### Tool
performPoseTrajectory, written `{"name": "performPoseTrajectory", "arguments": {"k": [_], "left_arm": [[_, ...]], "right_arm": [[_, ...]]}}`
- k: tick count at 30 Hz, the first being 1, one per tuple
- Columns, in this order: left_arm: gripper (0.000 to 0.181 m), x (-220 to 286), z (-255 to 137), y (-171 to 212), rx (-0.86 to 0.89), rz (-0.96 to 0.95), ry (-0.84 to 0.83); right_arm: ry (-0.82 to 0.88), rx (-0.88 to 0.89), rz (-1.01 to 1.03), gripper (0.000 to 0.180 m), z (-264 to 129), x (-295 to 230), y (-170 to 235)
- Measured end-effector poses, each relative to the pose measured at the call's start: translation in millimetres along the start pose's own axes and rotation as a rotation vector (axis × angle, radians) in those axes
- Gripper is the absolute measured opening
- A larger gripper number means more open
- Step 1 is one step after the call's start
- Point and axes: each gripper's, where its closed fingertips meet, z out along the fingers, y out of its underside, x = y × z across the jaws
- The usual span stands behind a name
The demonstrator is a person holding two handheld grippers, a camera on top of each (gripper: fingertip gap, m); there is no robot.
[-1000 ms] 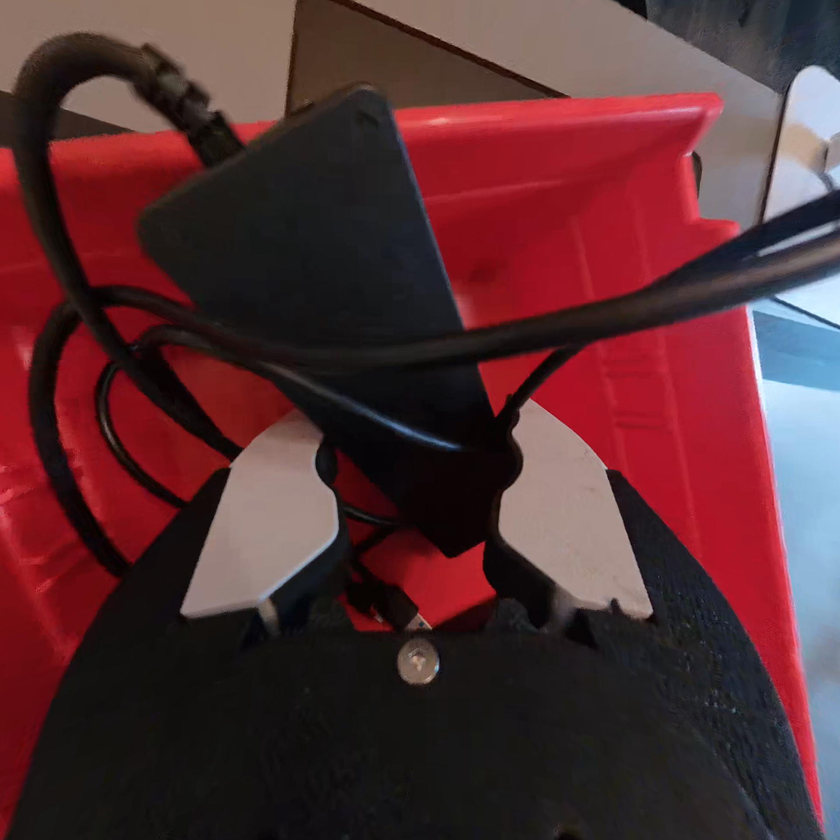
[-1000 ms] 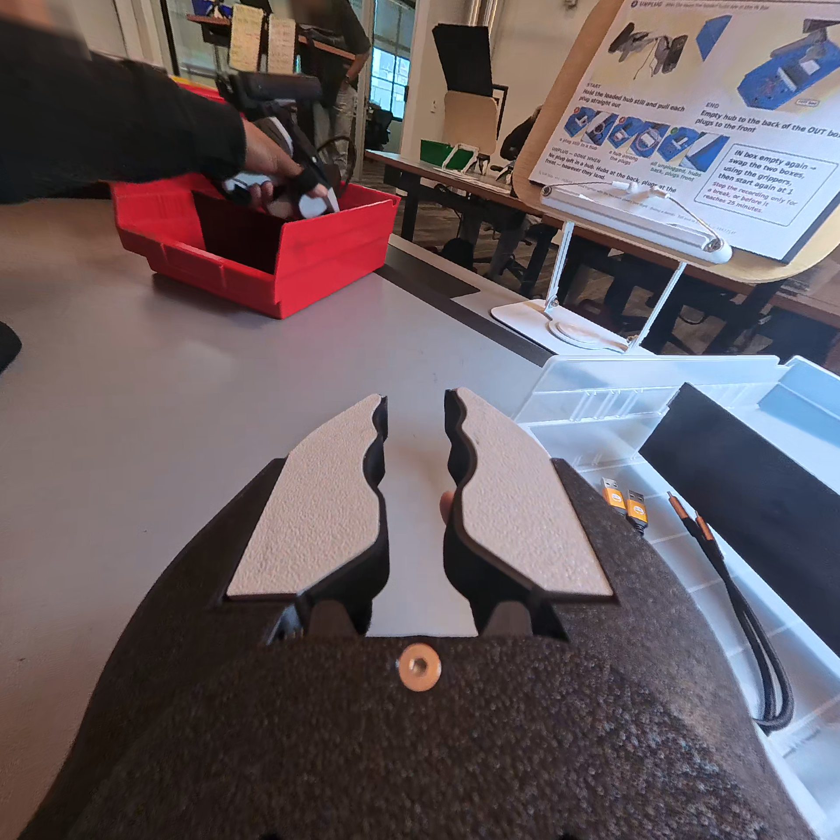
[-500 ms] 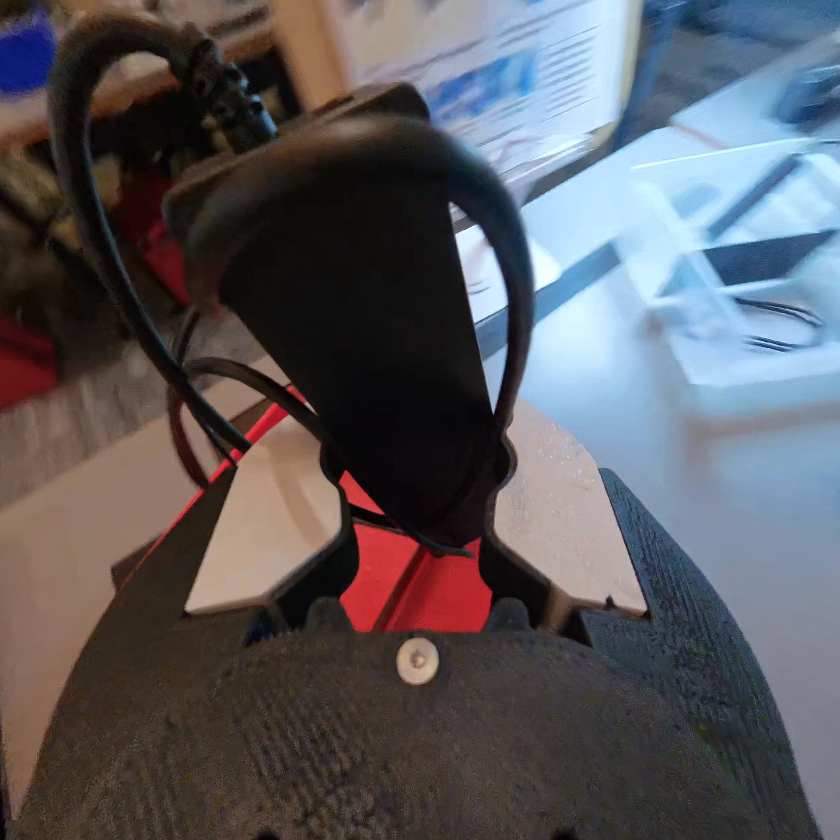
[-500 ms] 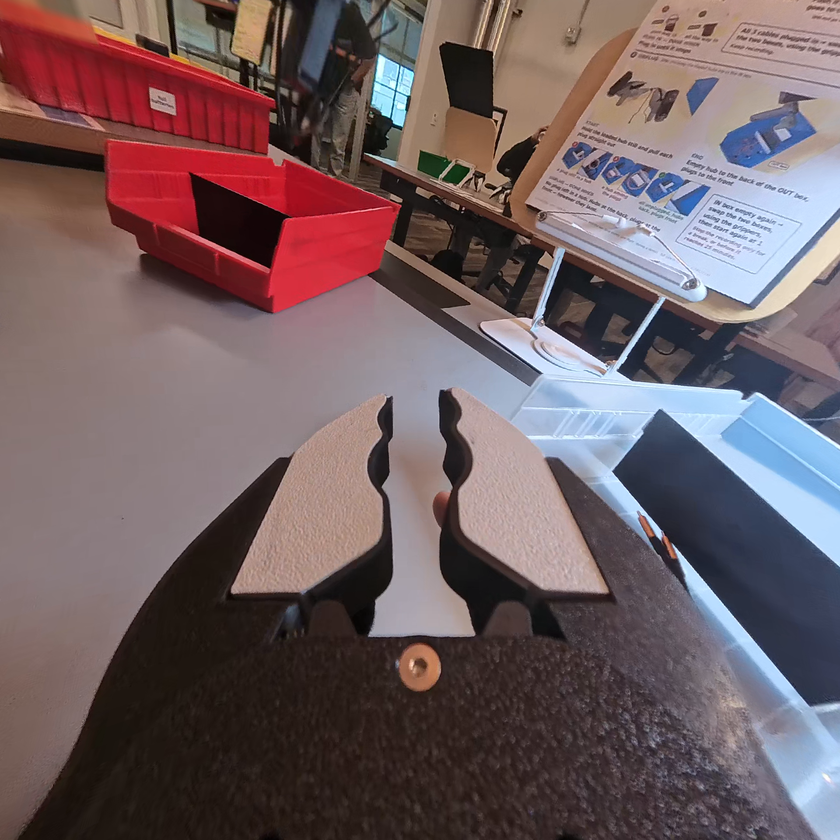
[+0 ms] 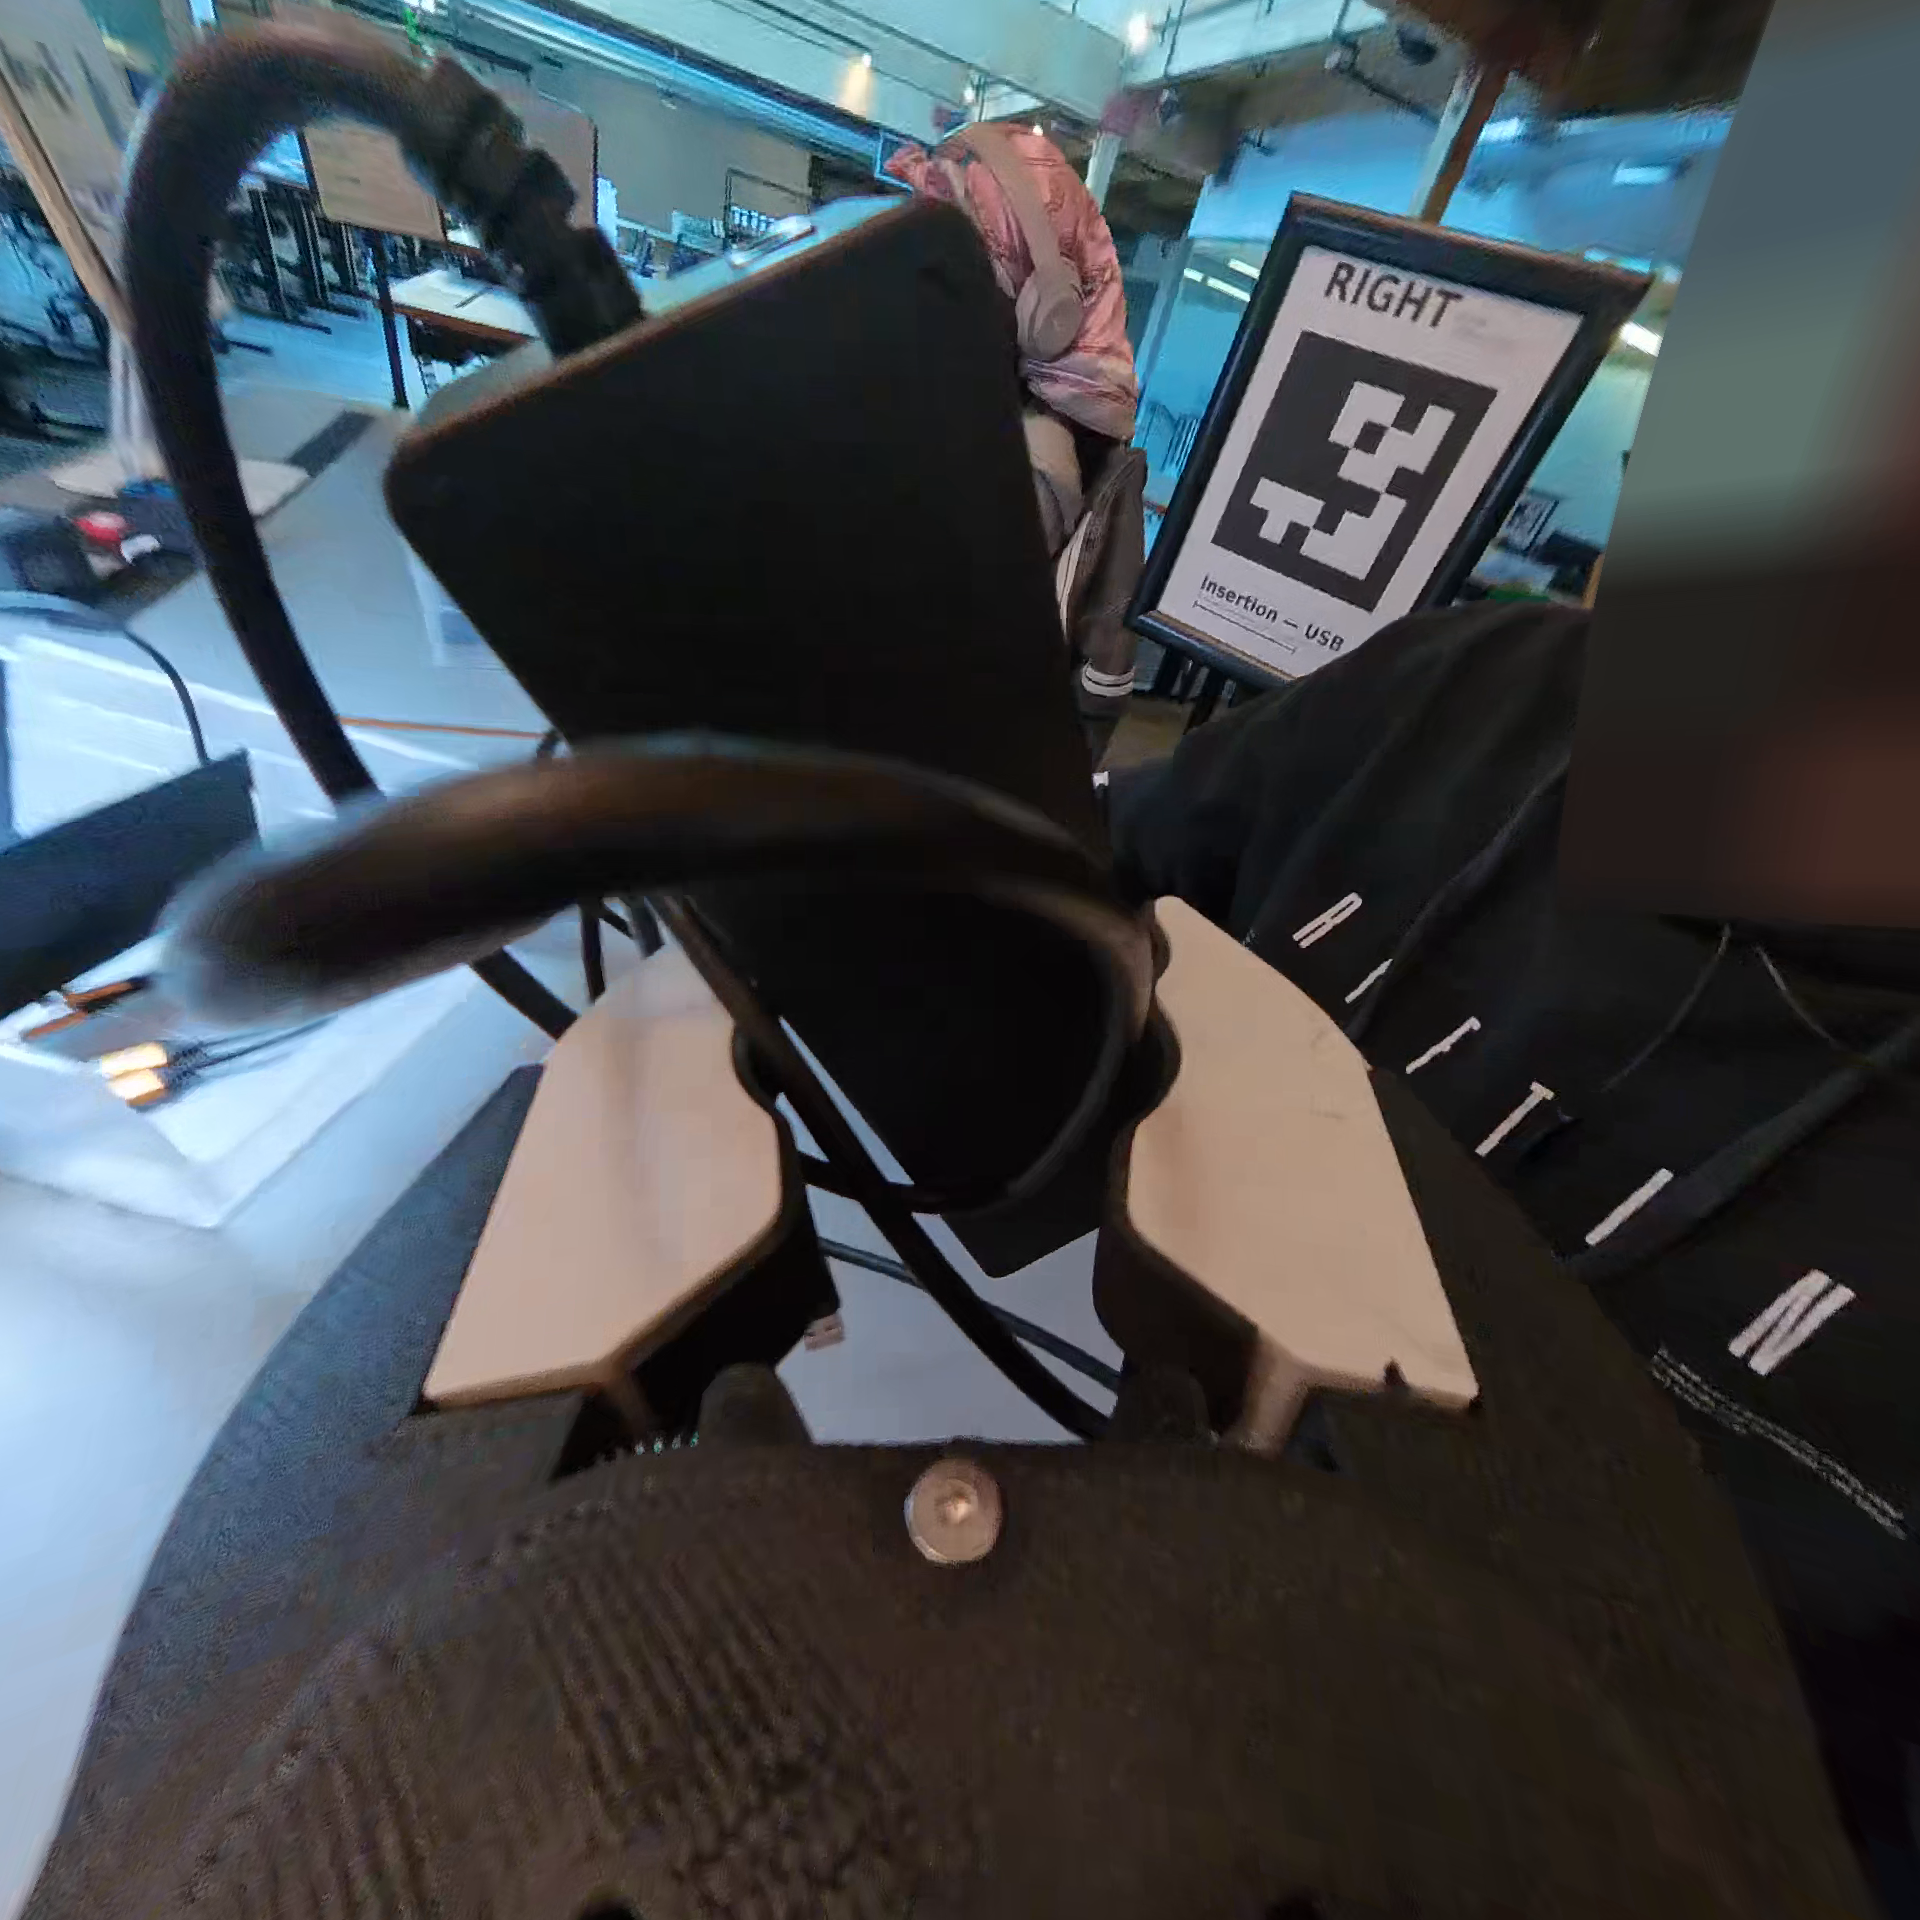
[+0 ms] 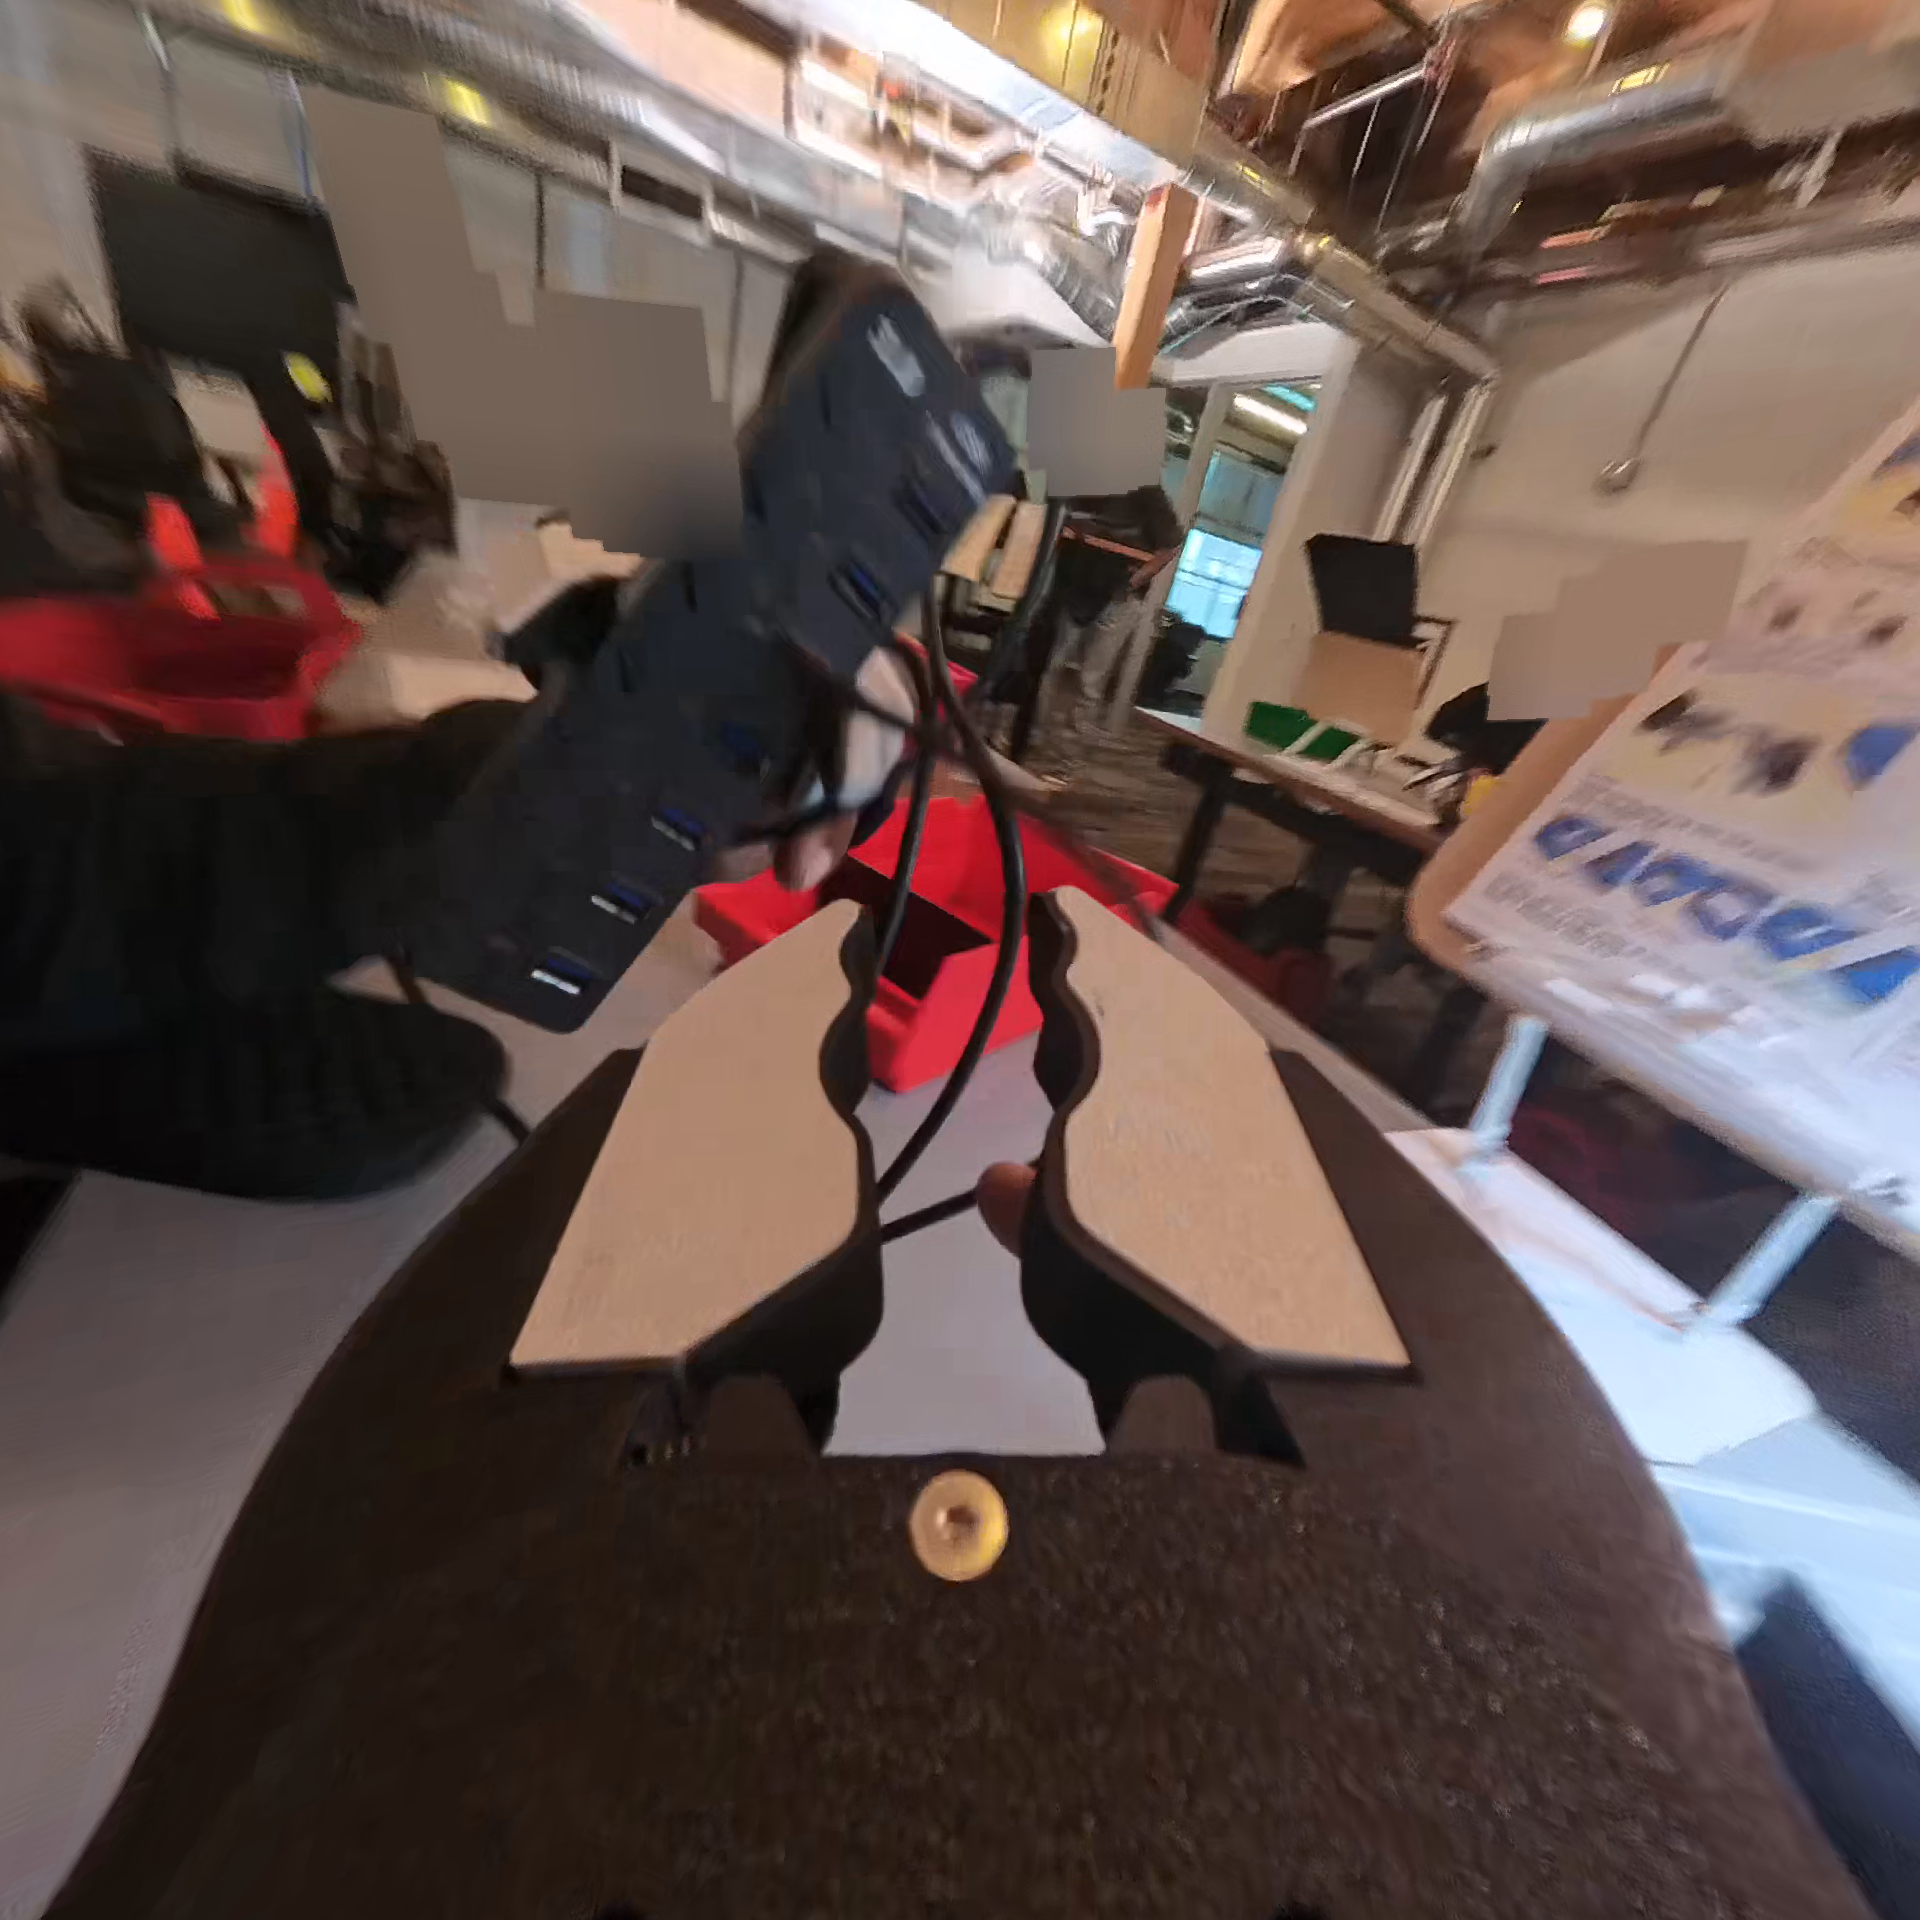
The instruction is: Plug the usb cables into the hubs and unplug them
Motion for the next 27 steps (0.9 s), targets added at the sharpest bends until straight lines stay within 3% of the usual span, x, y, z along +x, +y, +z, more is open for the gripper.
{"name": "performPoseTrajectory", "arguments": {"k": [3, 9, 12, 15, 18, 22, 27], "left_arm": [[0.066, -16, 6, 29, -0.015, -0.097, 0.016], [0.065, -30, 19, 67, -0.048, -0.234, 0.064], [0.065, -35, 18, 75, -0.066, -0.238, 0.022], [0.064, -38, 12, 77, -0.064, -0.260, 0.009], [0.062, -59, 0, 79, -0.099, -0.193, -0.166], [0.070, -78, -30, 66, -0.074, -0.169, -0.339], [0.067, -80, -76, 24, 0.028, -0.071, -0.519]], "right_arm": [[0.065, -0.174, -0.322, 0.025, -8, 0, 1], [-0.070, -0.485, -0.597, 0.025, 19, -20, 57], [-0.124, -0.495, -0.644, 0.008, 35, -29, 71], [-0.107, -0.489, -0.677, 0.008, 40, -27, 74], [-0.033, -0.506, -0.728, 0.008, 34, -13, 80], [0.098, -0.519, -0.788, 0.008, 21, 15, 81], [0.170, -0.490, -0.818, 0.008, 13, 35, 75]]}}
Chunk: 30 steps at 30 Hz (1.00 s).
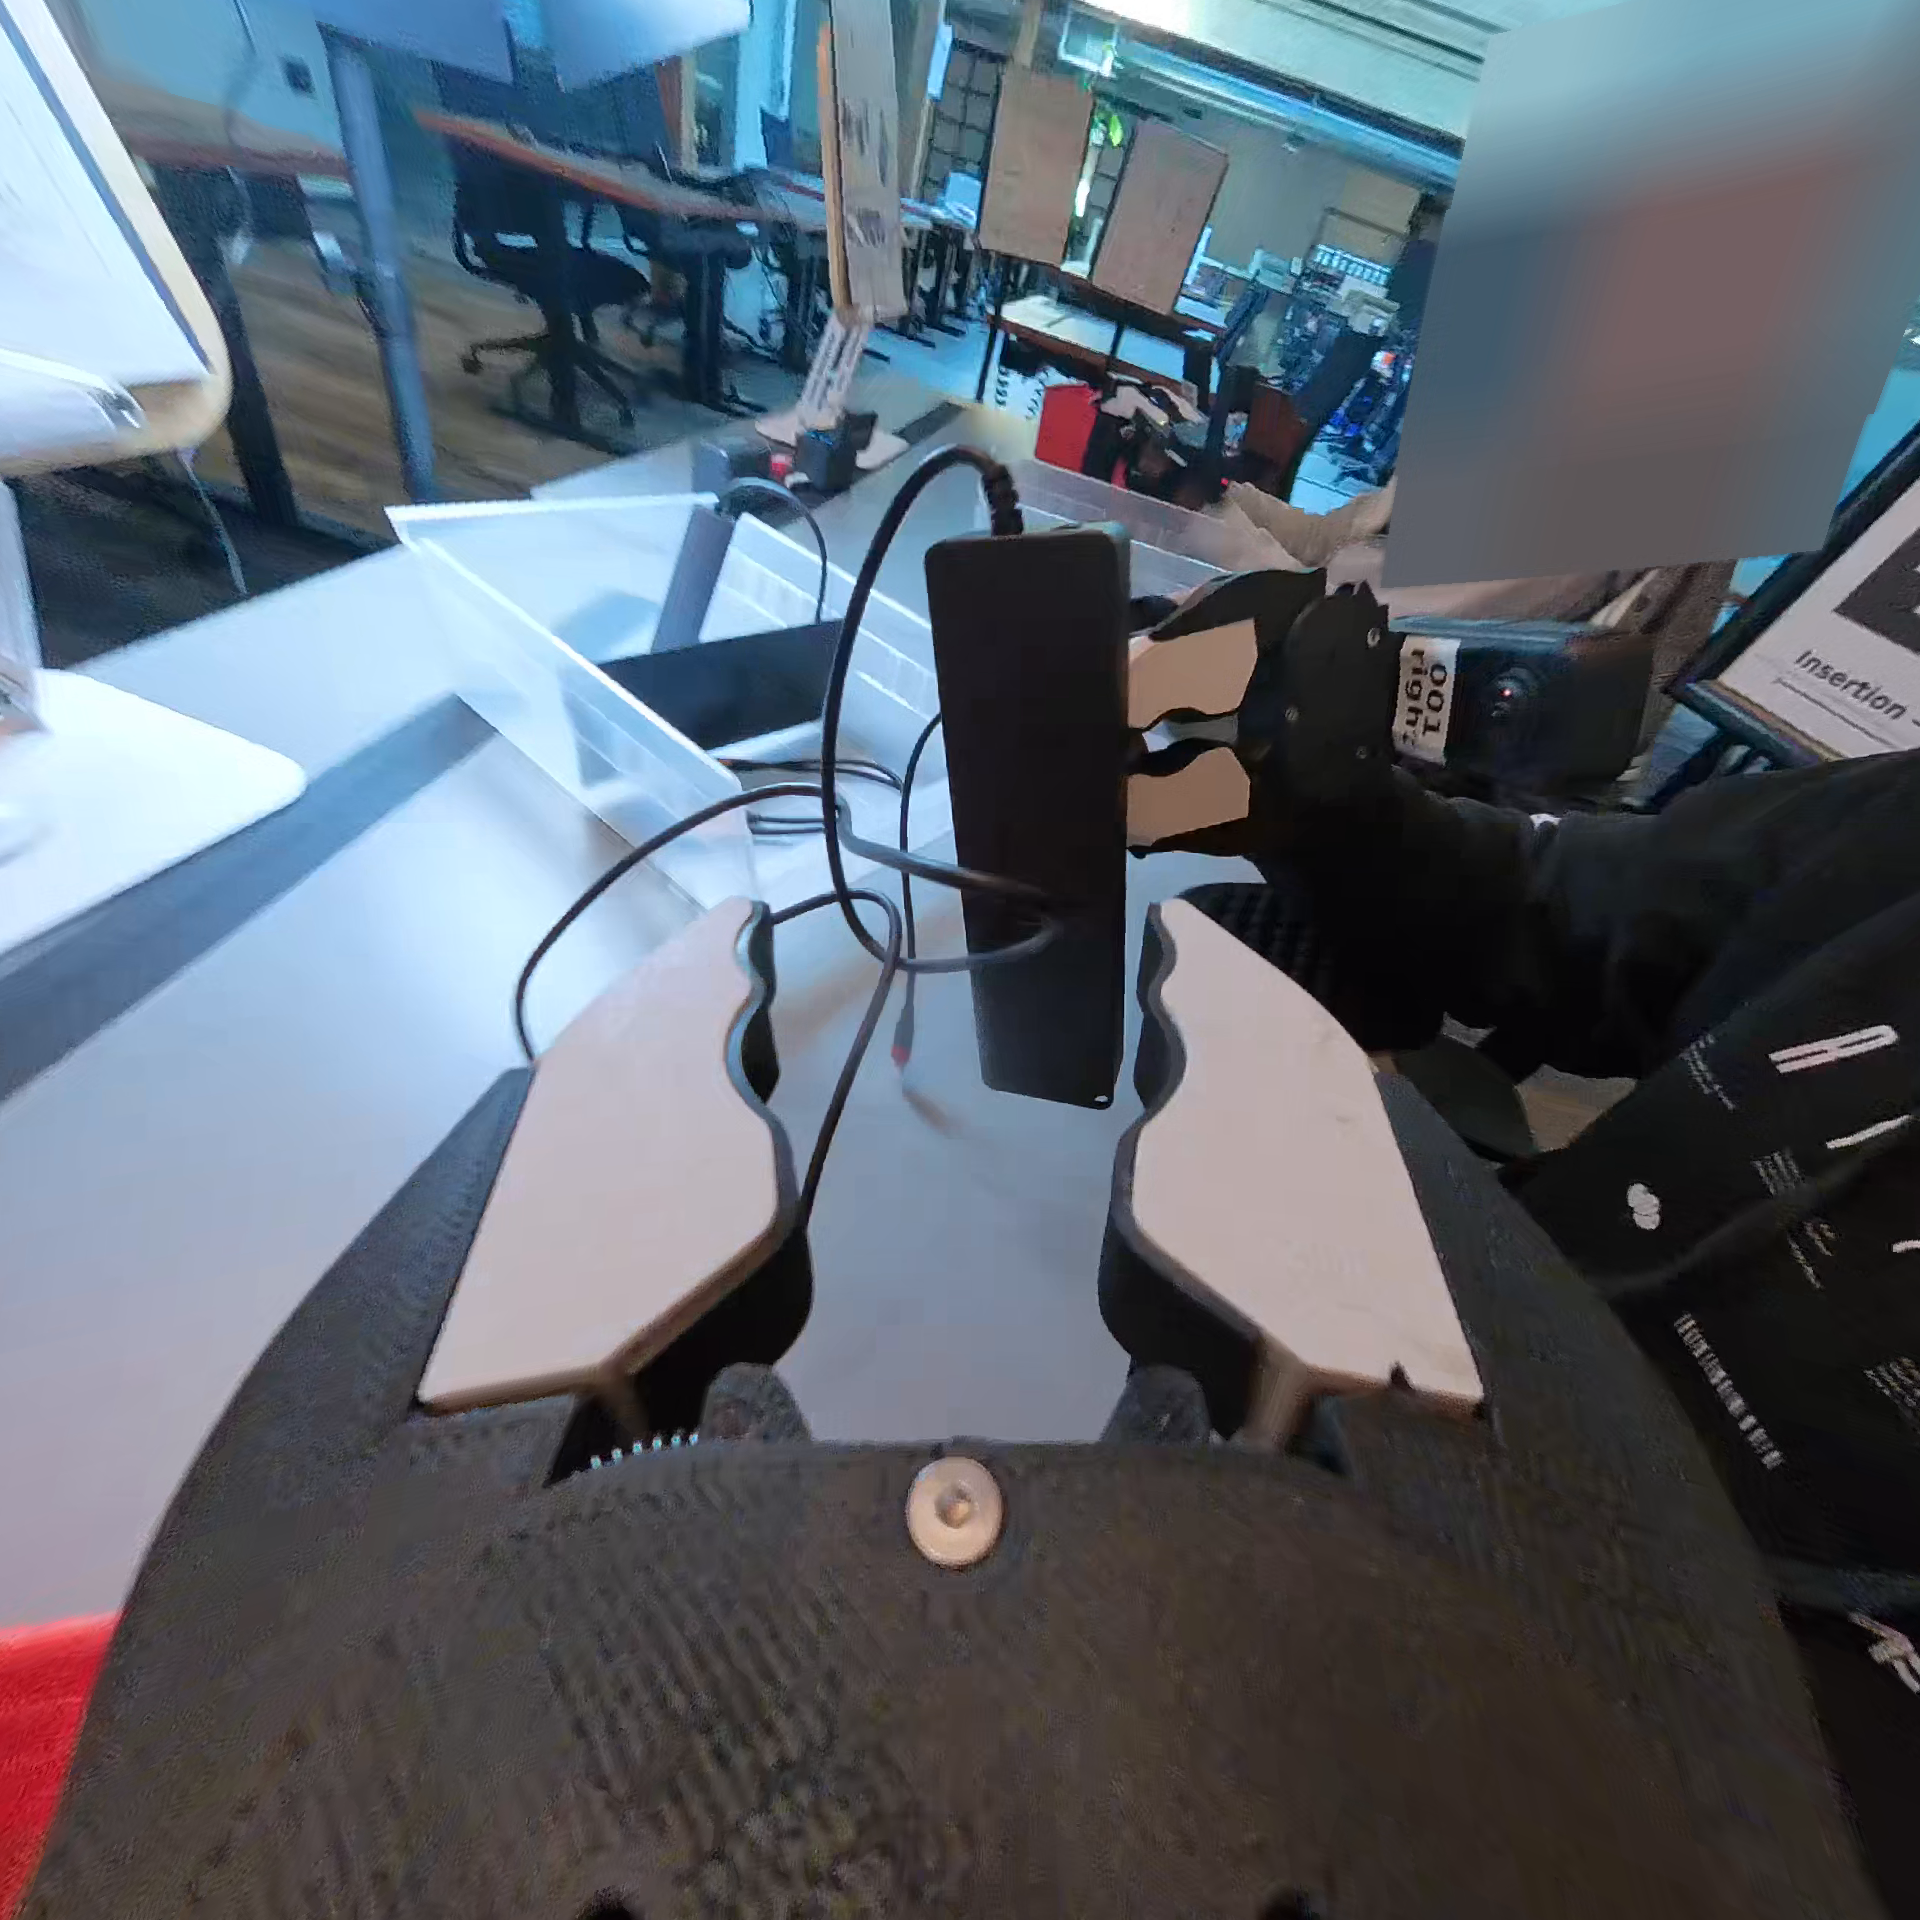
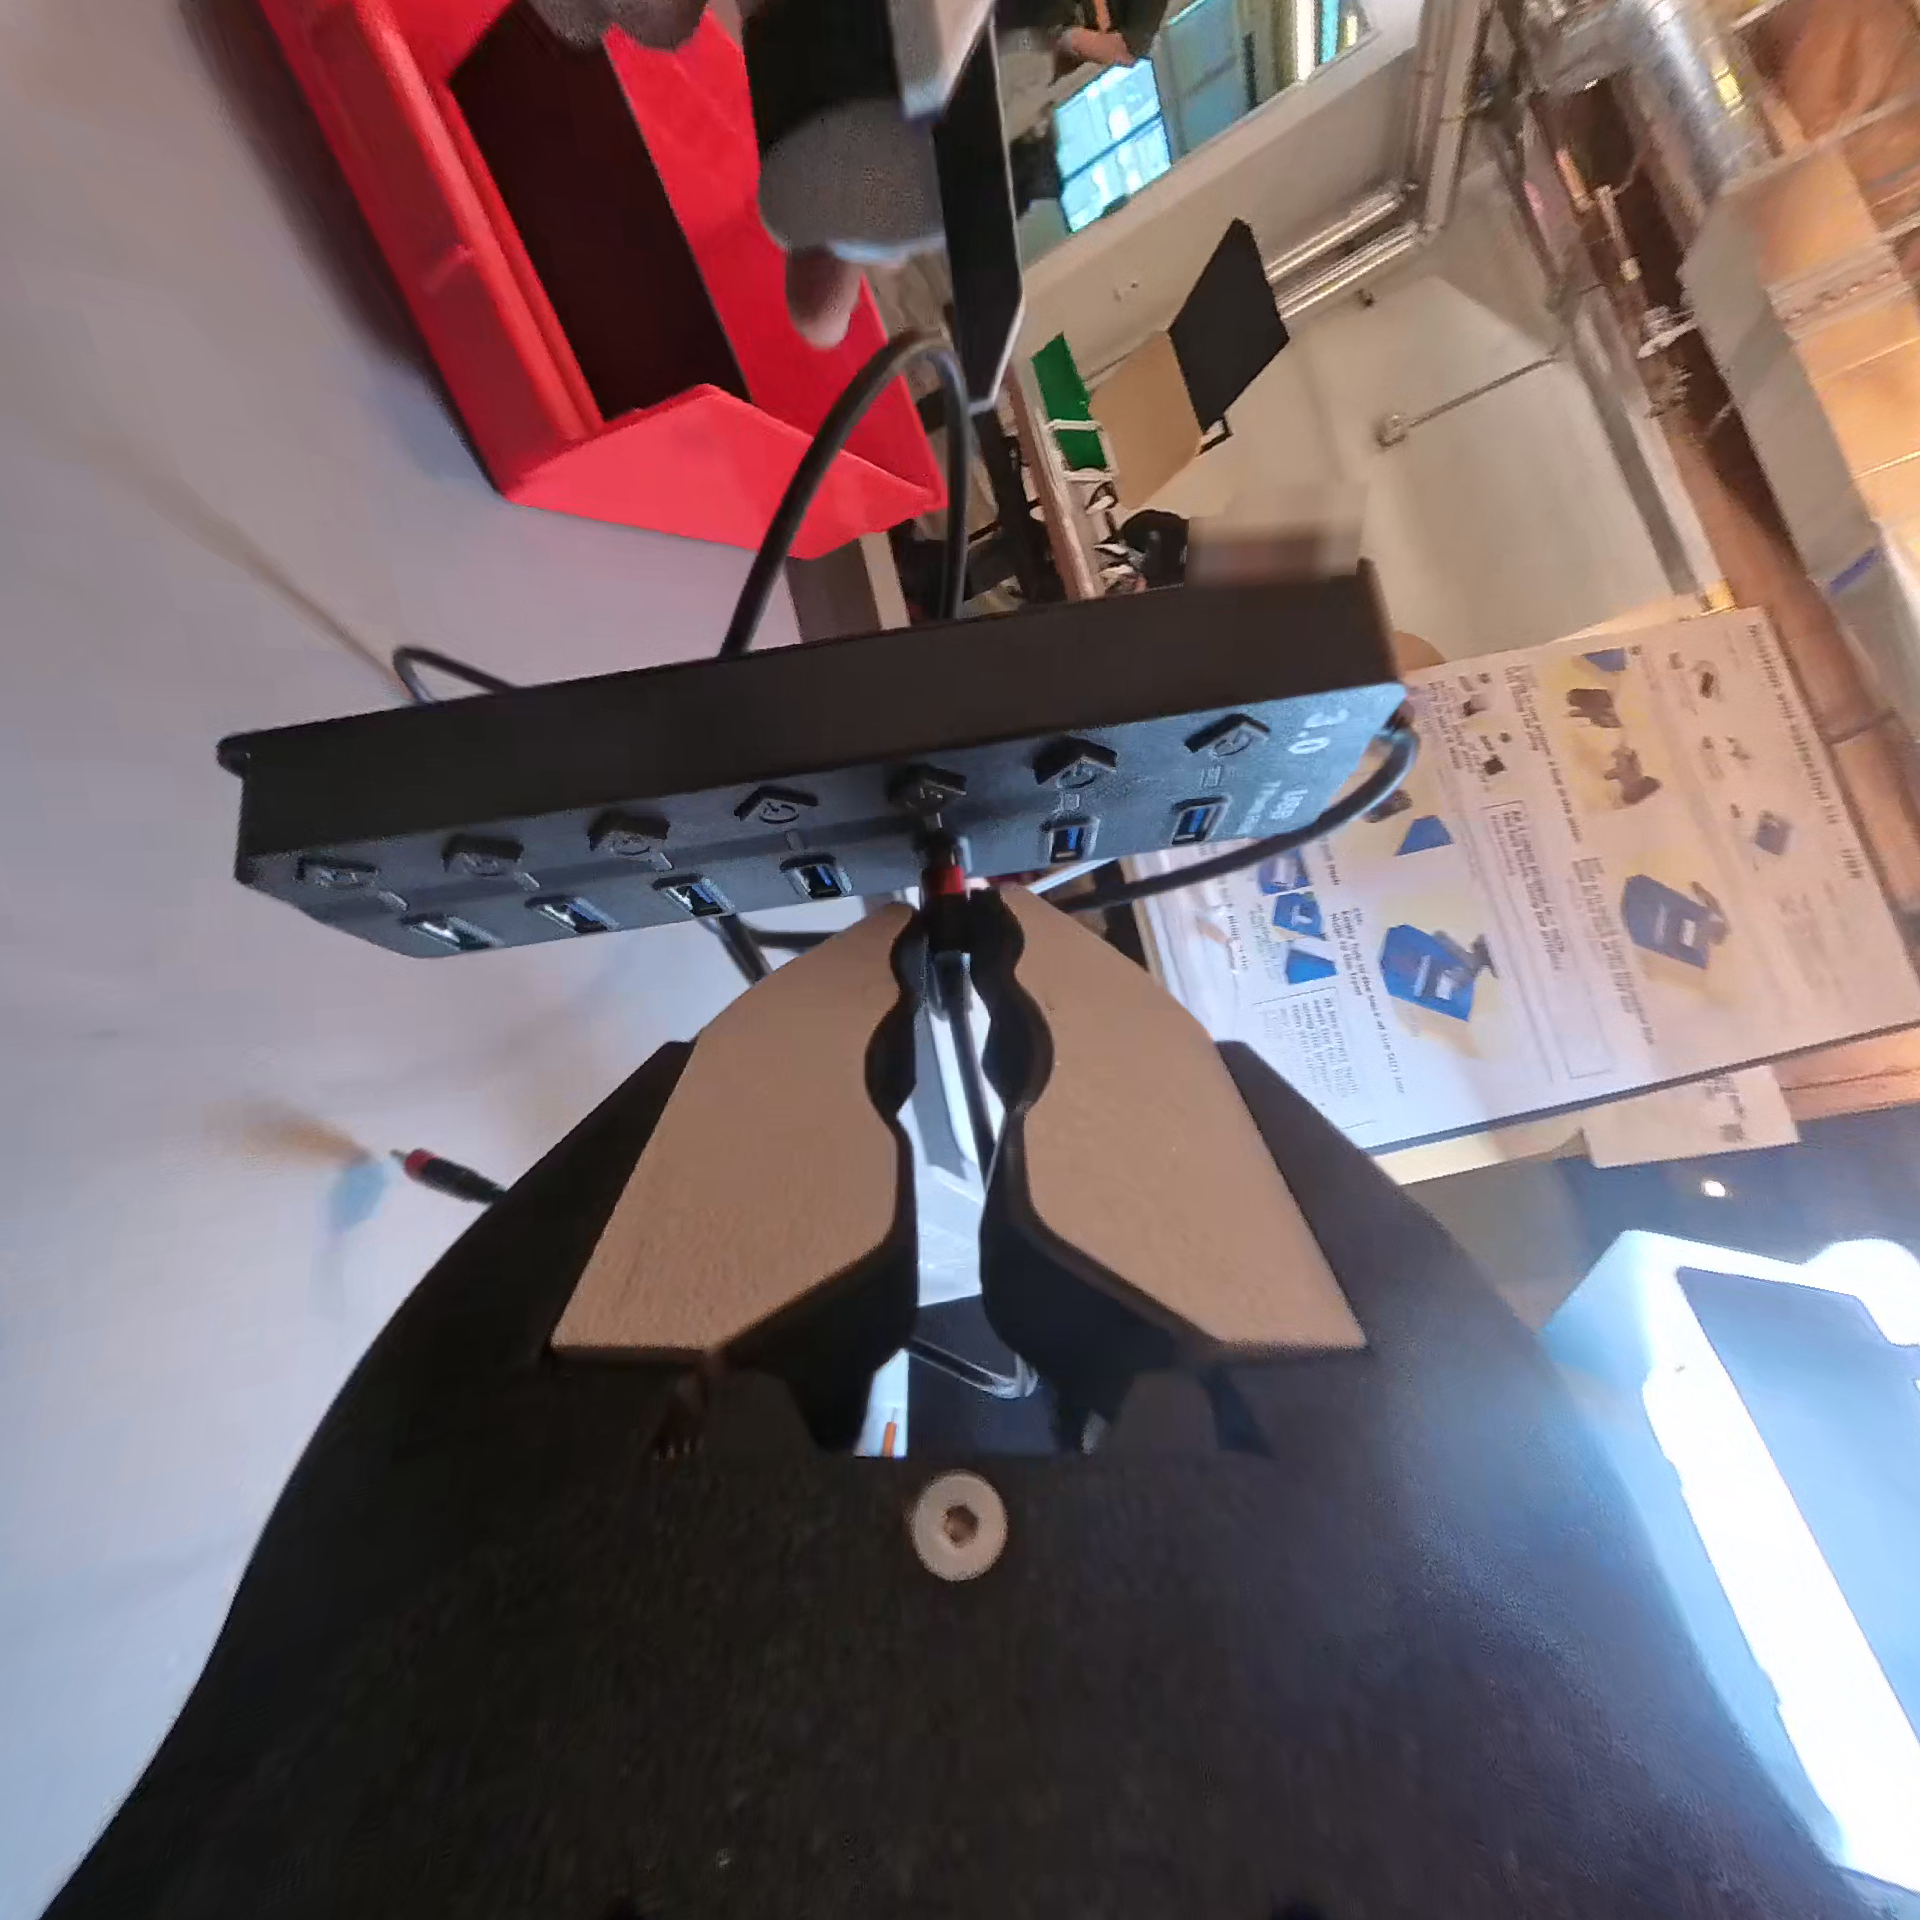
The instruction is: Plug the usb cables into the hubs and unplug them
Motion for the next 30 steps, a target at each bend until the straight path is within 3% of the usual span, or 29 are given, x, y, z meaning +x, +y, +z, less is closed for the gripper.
{"name": "performPoseTrajectory", "arguments": {"k": [4, 10, 13, 14, 19, 22, 26, 30], "left_arm": [[0.072, 17, 3, -13, -0.049, 0.137, -0.042], [0.084, 25, 44, -7, -0.196, 0.194, 0.002], [0.072, 27, 52, -1, -0.214, 0.202, 0.068], [0.059, 33, 52, 2, -0.205, 0.207, 0.122], [0.057, 20, 56, 9, -0.184, 0.197, 0.070], [0.056, 4, 43, -11, -0.066, 0.129, 0.026], [0.056, -16, 0, -33, 0.013, 0.123, -0.057], [0.056, -15, -13, -41, 0.043, 0.145, -0.084]], "right_arm": [[0.035, 0.028, -0.073, 0.008, 6, 10, -11], [0.060, 0.106, -0.232, 0.008, 21, 27, -49], [0.068, 0.161, -0.262, 0.008, 22, 28, -65], [0.071, 0.165, -0.267, 0.008, 24, 26, -65], [0.089, 0.150, -0.224, 0.008, 32, 19, -53], [0.109, 0.078, -0.202, 0.008, 33, 29, -31], [0.159, 0.096, -0.084, 0.008, 14, 64, -8], [0.270, 0.107, 0.017, 0.008, -15, 111, 8]]}}
